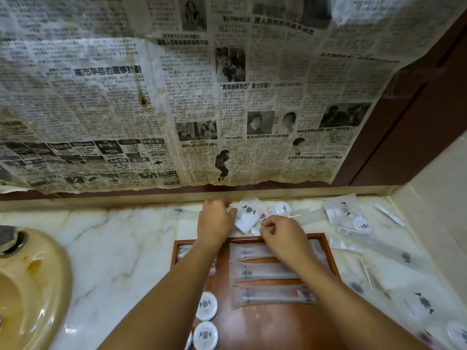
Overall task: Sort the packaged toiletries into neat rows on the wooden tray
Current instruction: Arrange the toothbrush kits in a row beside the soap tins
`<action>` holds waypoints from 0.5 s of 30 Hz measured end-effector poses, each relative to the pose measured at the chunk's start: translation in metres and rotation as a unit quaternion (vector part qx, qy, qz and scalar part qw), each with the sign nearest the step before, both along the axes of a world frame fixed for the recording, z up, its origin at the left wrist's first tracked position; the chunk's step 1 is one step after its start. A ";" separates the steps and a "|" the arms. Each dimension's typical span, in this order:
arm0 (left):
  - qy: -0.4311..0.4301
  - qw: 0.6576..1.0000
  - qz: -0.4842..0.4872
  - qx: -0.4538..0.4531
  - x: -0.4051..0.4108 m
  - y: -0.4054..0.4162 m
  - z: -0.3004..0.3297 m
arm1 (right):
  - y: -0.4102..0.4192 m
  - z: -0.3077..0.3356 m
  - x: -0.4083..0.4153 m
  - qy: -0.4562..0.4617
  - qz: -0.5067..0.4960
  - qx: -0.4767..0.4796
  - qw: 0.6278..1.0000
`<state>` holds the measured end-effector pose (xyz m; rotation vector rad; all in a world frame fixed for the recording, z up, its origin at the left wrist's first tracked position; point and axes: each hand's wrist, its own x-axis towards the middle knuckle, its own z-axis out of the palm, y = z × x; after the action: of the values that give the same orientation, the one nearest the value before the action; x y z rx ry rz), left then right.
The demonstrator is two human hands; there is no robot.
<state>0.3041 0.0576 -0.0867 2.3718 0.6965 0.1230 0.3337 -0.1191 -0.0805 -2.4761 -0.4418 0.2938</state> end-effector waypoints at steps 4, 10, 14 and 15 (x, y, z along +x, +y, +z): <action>0.022 1.000 -0.002 0.006 0.012 -0.003 -0.002 | 0.007 -0.001 0.003 0.008 -0.005 -0.012 1.000; 0.000 0.999 0.028 -0.025 0.015 -0.009 0.002 | 0.014 -0.001 0.005 0.038 -0.020 -0.007 0.999; -0.015 0.995 0.050 -0.079 0.011 -0.014 0.008 | 0.014 0.000 0.002 0.064 -0.052 0.036 0.996; -0.021 0.994 0.056 -0.092 0.010 -0.015 0.010 | 0.014 0.000 0.001 0.068 -0.063 0.052 0.994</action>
<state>0.3138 0.0425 -0.0765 2.1493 0.7869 0.1506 0.3351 -0.1055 -0.0802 -2.3530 -0.2378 0.3747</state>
